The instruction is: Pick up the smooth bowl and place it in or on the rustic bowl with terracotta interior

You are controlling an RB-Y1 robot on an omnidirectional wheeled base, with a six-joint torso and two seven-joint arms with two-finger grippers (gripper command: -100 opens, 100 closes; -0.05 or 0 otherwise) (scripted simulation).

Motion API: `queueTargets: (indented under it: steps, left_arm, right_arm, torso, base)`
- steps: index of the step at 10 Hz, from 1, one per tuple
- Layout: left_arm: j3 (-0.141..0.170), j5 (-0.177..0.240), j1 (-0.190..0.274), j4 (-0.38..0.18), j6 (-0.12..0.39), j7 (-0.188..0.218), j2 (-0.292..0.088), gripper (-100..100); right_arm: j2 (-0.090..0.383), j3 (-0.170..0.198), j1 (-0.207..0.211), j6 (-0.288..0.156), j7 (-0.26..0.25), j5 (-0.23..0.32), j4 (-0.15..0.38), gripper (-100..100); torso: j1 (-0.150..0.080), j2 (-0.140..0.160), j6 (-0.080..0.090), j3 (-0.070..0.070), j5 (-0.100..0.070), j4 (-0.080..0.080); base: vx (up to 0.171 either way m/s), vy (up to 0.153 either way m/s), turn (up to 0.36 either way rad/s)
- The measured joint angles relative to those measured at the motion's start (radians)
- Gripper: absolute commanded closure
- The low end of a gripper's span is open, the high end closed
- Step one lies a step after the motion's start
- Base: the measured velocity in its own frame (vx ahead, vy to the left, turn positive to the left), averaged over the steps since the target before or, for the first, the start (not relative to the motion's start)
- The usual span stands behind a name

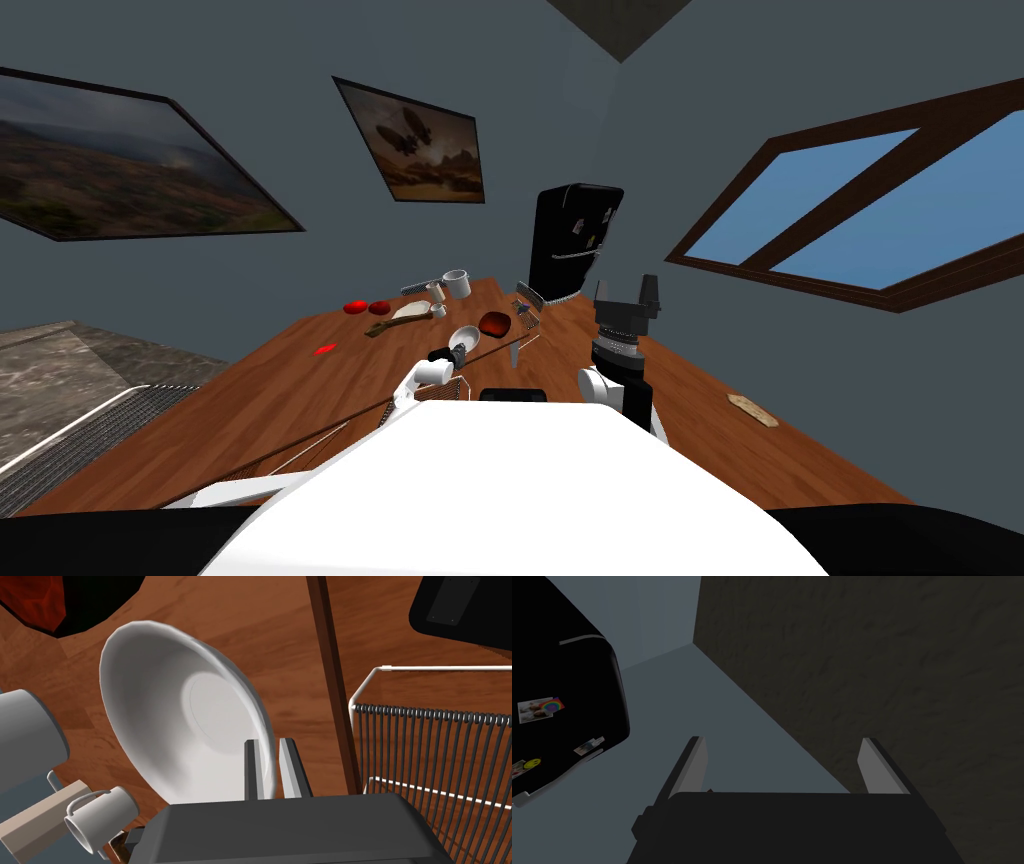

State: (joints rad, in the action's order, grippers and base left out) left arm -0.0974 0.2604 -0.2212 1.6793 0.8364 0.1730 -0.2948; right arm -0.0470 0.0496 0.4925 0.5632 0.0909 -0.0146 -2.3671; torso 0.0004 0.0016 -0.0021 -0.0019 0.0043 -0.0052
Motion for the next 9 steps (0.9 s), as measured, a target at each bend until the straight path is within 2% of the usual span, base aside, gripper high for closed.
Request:
queueTargets:
  steps: [3, 4, 5, 9]
  left_arm:
    - [0.027, 0.001, -0.033, 0.067, 0.051, -0.012, 0.012, 100]
    - [0.028, 0.001, -0.035, 0.069, 0.054, -0.013, 0.012, 0]
    - [0.028, 0.001, -0.035, 0.069, 0.054, -0.013, 0.012, 100]
    - [0.055, 0.009, 0.002, 0.119, 0.058, -0.019, -0.015, 100]
  right_arm:
    - [0.0, 0.0, 0.0, 0.0, 0.0, 0.0, 0.0, 0]
    - [0.0, 0.0, 0.0, 0.0, 0.0, 0.0, 0.0, 0]
    - [0.0, 0.0, 0.0, 0.0, 0.0, 0.0, 0.0, 0]
    - [0.0, 0.0, 0.0, 0.0, 0.0, 0.0, 0.0, 0]
  torso:
    - [0.0, 0.001, 0.0, 0.001, -0.001, 0.001]
    - [0.0, 0.0, 0.0, 0.0, -0.001, 0.001]
    - [0.0, -0.001, 0.001, 0.0, -0.001, 0.0]
    - [-0.009, 0.002, 0.003, 0.002, -0.002, 0.002]
  base:
    - [-0.028, 0.004, -0.019]
    - [0.0, 0.0, 0.0]
    - [-0.032, -0.037, 0.003]
    - [-0.054, -0.09, -0.01]
